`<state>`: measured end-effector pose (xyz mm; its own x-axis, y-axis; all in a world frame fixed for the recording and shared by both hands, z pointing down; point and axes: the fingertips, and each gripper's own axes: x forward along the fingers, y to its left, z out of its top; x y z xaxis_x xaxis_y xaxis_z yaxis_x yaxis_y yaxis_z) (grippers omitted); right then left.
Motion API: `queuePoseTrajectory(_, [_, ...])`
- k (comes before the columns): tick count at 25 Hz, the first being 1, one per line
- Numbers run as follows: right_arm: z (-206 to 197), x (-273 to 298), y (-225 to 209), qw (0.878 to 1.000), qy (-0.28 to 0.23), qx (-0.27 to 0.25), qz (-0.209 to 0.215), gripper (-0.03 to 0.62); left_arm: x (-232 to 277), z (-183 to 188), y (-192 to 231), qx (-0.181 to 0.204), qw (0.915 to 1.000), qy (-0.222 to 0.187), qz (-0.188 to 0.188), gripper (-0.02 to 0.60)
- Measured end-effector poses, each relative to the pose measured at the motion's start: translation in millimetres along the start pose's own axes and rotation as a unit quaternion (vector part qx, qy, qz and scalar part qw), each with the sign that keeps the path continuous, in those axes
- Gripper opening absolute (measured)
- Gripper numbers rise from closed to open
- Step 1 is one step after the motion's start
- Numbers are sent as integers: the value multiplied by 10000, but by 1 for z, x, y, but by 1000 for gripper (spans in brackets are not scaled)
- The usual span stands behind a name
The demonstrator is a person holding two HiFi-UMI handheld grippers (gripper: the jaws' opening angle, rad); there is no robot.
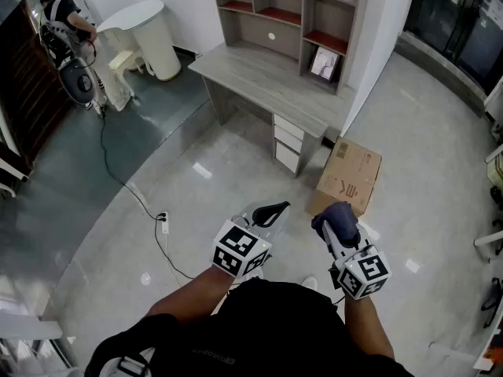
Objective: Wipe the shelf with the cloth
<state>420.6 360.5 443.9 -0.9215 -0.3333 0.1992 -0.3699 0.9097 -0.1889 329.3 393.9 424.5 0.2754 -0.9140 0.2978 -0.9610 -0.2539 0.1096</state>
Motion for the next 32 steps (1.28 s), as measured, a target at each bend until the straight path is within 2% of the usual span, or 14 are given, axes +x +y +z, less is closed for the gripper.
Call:
queuePoseTrajectory(19, [4,1,10,9998,-114,41,135,98,-4,-5,2,20,10000,36,7,9])
queuePoseTrajectory(24, [-5,10,19,9999,79,-23,112,97,-11,-18,14,-131,9999,107,37,9])
queuePoseTrajectory(32, [-12,49,49,9996,182,22,218,98,-41,-22,57,-102,9998,29,184,9])
